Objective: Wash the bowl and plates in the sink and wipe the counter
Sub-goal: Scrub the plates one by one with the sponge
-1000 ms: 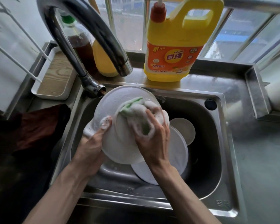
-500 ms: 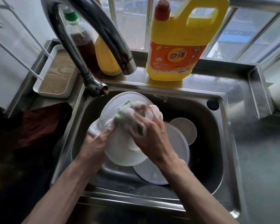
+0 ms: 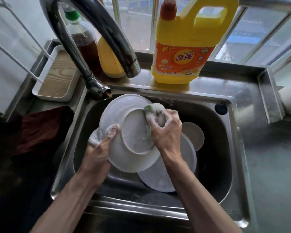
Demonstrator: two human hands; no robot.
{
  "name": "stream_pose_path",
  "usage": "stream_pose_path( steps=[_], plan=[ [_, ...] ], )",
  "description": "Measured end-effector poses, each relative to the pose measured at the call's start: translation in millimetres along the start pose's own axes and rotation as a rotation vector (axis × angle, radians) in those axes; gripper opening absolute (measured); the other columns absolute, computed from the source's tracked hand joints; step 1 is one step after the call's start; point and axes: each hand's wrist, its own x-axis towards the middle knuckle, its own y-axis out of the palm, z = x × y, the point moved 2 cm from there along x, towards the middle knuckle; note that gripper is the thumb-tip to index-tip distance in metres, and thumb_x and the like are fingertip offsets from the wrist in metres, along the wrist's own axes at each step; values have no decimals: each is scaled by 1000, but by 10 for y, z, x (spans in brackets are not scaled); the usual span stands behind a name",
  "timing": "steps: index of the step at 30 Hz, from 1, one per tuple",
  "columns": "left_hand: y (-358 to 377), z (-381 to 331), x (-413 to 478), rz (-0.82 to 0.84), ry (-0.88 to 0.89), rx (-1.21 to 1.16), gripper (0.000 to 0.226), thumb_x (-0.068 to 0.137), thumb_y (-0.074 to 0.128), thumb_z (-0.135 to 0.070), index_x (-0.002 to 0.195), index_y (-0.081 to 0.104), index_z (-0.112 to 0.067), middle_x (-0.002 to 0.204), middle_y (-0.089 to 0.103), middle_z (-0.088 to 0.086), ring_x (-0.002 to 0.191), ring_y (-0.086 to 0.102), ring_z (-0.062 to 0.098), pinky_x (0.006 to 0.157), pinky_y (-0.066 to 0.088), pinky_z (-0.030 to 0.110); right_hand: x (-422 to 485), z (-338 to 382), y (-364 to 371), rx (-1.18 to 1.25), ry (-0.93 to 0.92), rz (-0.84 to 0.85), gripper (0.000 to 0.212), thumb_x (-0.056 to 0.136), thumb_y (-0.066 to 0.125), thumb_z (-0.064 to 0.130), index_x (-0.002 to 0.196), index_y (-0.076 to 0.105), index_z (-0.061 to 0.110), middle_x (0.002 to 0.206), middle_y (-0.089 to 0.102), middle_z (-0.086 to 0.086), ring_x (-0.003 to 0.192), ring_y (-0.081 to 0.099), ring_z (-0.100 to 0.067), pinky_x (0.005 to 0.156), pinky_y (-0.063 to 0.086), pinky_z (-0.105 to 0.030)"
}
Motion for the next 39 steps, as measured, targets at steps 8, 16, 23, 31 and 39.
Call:
stream_pose_path(
  steps=[8, 16, 23, 31, 39],
  plan=[
    [-46, 52, 46, -52, -1, -49, 29, 101, 57, -18, 126, 68, -8, 118, 75, 16, 100, 75, 21, 76, 61, 28, -131, 244, 130, -174, -401, 333, 31, 90, 76, 37, 121, 73, 33, 135, 48, -1, 128, 44, -21, 99, 47, -53],
    [25, 47, -19, -6, -27, -59, 33, 103, 55, -24, 135, 61, -16, 124, 73, 10, 111, 72, 24, 82, 63, 34, -92, -10, 20, 28, 78, 31, 32, 92, 68, 54, 122, 66, 42, 141, 37, 7, 124, 47, -14, 103, 45, -38],
    [-199, 89, 11, 17, -111, 42, 57, 83, 84, -19, 133, 58, -10, 123, 72, 14, 107, 73, 26, 74, 63, 32, 184, -3, -67, 170, 43, 148, 49, 89, 80, 40, 132, 67, 20, 132, 54, 14, 116, 54, 10, 100, 41, -9],
    [-164, -67, 258, 289, -285, 187, 48, 72, 79, -3, 119, 71, 4, 116, 72, 28, 102, 73, 37, 79, 63, 41, 284, 46, -97, -112, -246, 336, 47, 70, 65, 61, 108, 76, 34, 122, 59, 17, 116, 56, -15, 96, 36, -6],
    [-233, 250, 295, 25, -165, 163, 91, 52, 99, -19, 132, 61, 1, 119, 72, 23, 105, 73, 36, 81, 62, 45, -65, 225, 29, -297, -448, 331, 25, 87, 78, 45, 109, 81, 34, 139, 57, -4, 122, 36, -13, 91, 25, -30]
  ],
)
